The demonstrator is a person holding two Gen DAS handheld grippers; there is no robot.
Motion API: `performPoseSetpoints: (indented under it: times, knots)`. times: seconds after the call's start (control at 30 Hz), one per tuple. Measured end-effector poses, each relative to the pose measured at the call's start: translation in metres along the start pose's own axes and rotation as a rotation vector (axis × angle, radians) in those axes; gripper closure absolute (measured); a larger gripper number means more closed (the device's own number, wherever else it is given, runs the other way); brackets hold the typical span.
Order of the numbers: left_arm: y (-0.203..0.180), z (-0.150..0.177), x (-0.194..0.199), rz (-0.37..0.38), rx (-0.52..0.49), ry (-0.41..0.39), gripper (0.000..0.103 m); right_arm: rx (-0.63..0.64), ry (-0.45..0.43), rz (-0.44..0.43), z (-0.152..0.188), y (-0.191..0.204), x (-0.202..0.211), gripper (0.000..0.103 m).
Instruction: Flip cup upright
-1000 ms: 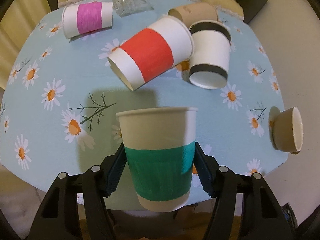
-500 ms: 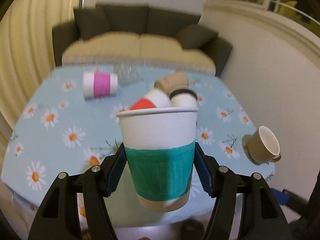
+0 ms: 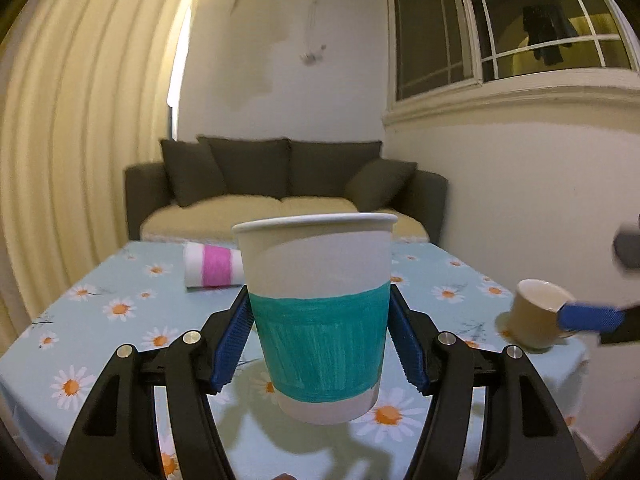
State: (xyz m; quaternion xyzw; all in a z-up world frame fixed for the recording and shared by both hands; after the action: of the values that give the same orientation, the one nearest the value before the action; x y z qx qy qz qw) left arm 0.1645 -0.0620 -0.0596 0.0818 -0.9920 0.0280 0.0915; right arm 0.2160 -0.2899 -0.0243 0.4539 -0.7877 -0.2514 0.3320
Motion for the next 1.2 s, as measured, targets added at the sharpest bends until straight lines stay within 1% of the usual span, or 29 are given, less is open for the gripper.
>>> performPoseSetpoints:
  times: [0.1, 0.23, 0.33, 0.43, 0.5, 0.57, 0.6, 0.67, 0.73, 0.8, 1.0, 1.03, 1.07, 1.13, 1.2]
  knots:
    - [-0.002, 0.016, 0.001, -0.035, -0.012, -0.022, 0.04, 0.014, 0.012, 0.014, 0.001, 0.001, -0.005, 0.025]
    - [-0.008, 0.034, 0.004, -0.123, -0.066, -0.073, 0.04, 0.037, 0.041, 0.047, 0.005, 0.002, -0.015, 0.025]
    - [-0.012, 0.043, 0.002, -0.15, -0.079, -0.088, 0.04, 0.05, 0.057, 0.073, 0.007, 0.001, -0.023, 0.025]
    - [-0.017, 0.051, -0.003, -0.134, -0.111, -0.092, 0.04, 0.056, 0.068, 0.098, 0.009, -0.003, -0.029, 0.025]
    - [-0.017, 0.055, -0.003, -0.138, -0.117, -0.099, 0.04, 0.051, 0.074, 0.109, 0.01, -0.006, -0.031, 0.025]
    - [-0.019, 0.062, -0.002, -0.14, -0.146, -0.109, 0.04, 0.046, 0.075, 0.118, 0.01, -0.009, -0.033, 0.025]
    - [-0.021, 0.066, -0.004, -0.134, -0.158, -0.101, 0.04, 0.042, 0.076, 0.123, 0.01, -0.011, -0.034, 0.025]
    - [-0.02, 0.073, -0.005, -0.129, -0.147, -0.081, 0.04, 0.039, 0.077, 0.126, 0.009, -0.012, -0.035, 0.025]
    - [-0.019, 0.077, -0.003, -0.131, -0.143, -0.086, 0.039, 0.041, 0.081, 0.131, 0.01, -0.012, -0.037, 0.025]
    - [-0.02, 0.078, -0.002, -0.128, -0.15, -0.086, 0.038, 0.039, 0.088, 0.128, 0.01, -0.012, -0.039, 0.025]
    - [-0.016, 0.08, -0.001, -0.134, -0.127, -0.068, 0.038, 0.047, 0.1, 0.129, 0.013, -0.011, -0.043, 0.025]
    - [-0.016, 0.08, -0.001, -0.138, -0.125, -0.067, 0.036, 0.045, 0.101, 0.128, 0.013, -0.011, -0.043, 0.025]
    - [-0.016, 0.079, 0.0, -0.141, -0.123, -0.067, 0.024, 0.045, 0.101, 0.127, 0.013, -0.01, -0.043, 0.025]
    - [-0.015, 0.077, 0.0, -0.156, -0.114, -0.058, 0.012, 0.046, 0.1, 0.13, 0.012, -0.01, -0.043, 0.025]
    - [-0.015, 0.076, 0.0, -0.159, -0.113, -0.054, 0.012, 0.046, 0.096, 0.128, 0.012, -0.01, -0.043, 0.025]
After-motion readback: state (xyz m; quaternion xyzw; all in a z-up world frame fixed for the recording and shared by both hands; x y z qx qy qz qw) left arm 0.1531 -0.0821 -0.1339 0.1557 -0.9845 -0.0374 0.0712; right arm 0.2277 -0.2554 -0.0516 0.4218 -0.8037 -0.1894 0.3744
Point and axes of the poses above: each gripper's, at about its wrist camera, not at the fingertips, and x roughly against the way its jaws point, y to its left, z to its underside, the point moved 1 cm from there along -x, roughly the way its jaws point, and after that the axes turned 4 degrees about -y, right-handed, at the moved point
